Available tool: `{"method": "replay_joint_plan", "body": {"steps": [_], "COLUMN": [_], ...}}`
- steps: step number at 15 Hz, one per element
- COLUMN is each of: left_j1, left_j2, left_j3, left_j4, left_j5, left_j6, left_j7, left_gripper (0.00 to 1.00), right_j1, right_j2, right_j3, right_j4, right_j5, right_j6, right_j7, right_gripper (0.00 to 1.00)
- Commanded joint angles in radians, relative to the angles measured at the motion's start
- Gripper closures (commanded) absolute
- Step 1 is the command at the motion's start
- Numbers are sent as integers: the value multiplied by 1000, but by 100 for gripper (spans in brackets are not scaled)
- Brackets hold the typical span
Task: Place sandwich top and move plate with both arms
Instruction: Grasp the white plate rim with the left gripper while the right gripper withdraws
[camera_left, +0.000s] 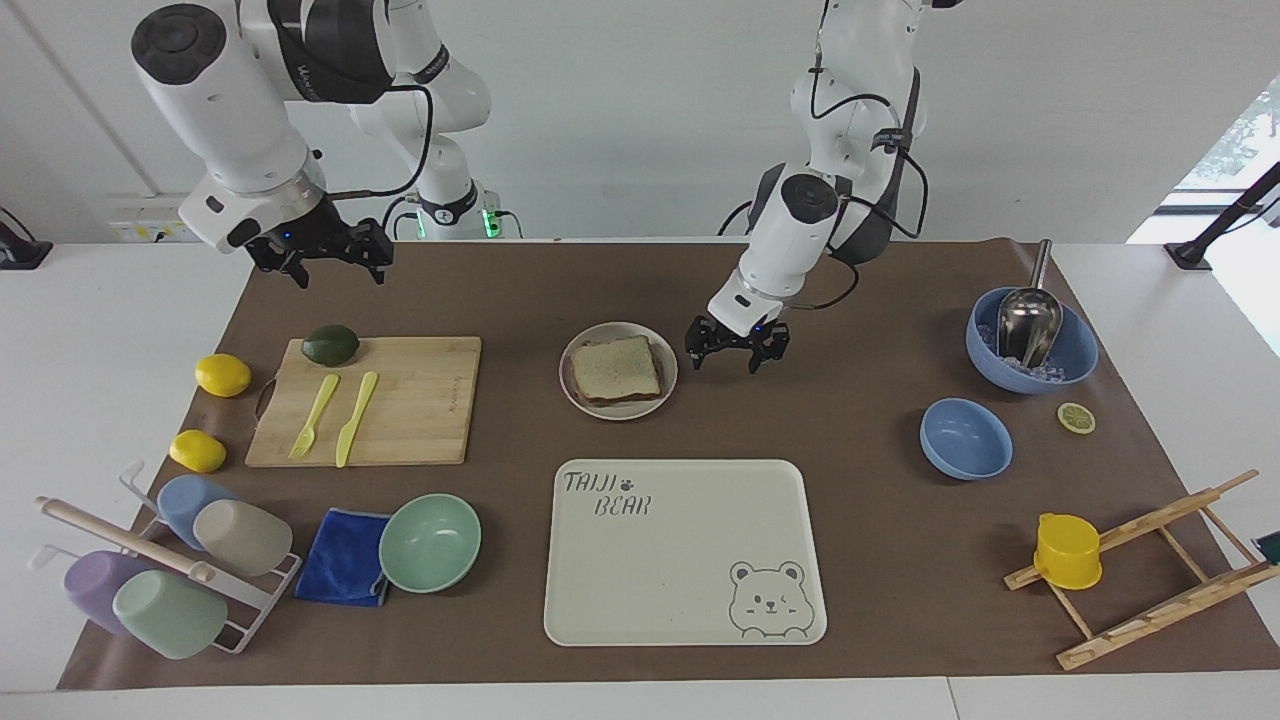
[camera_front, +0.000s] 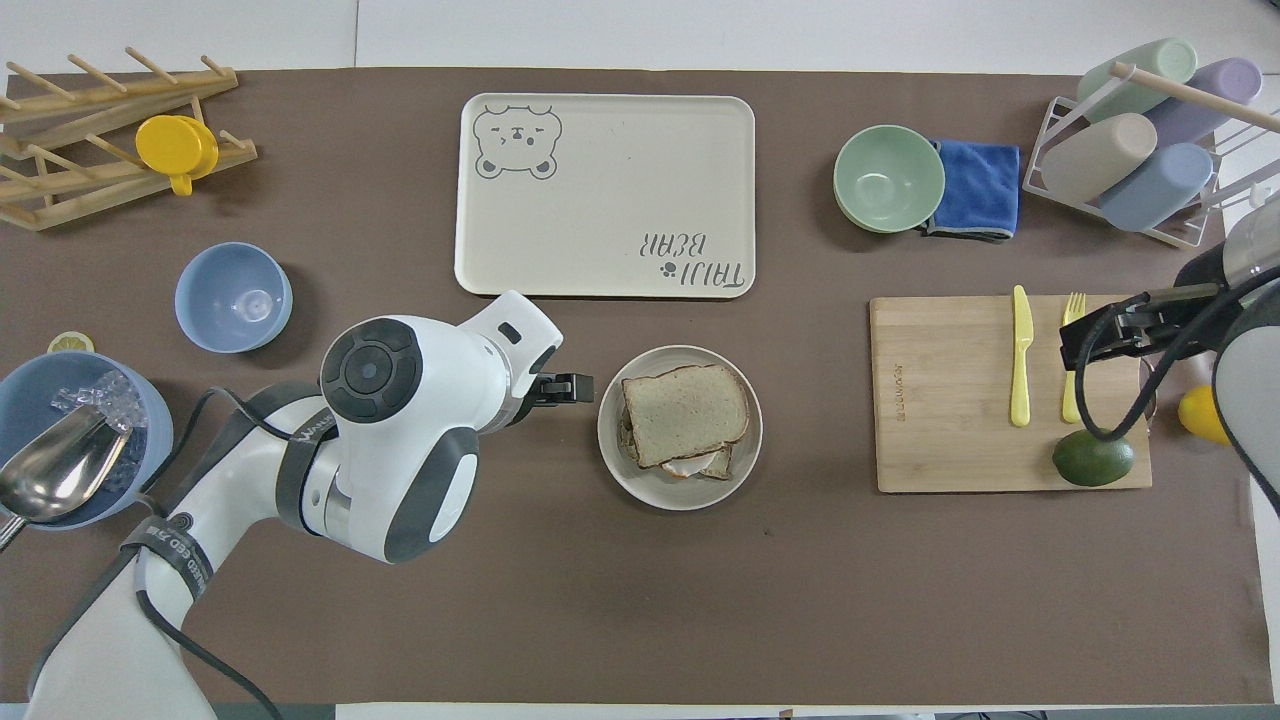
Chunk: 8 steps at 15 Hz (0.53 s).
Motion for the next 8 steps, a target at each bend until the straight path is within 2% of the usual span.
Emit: {"method": "replay_joint_plan", "body": {"steps": [1, 5, 8], "left_j1": [-47, -57, -79], "left_j2": [33, 56, 73], "left_j3": [14, 14, 14], "left_j4": [-12, -12, -12], "left_j5": [-12, -82, -90], "left_j6": [43, 76, 91], "left_j7": [-14, -16, -42], "left_gripper": [1, 9, 11], "right_j1": [-33, -51, -86], "right_j2": [-16, -15, -15], "right_j3": [38, 44, 56], "right_j4": [-24, -23, -24], "right_j5": [21, 7, 7], "right_j6": [21, 13, 2], "right_j7": [-24, -39, -71], "right_gripper": [0, 0, 0]}}
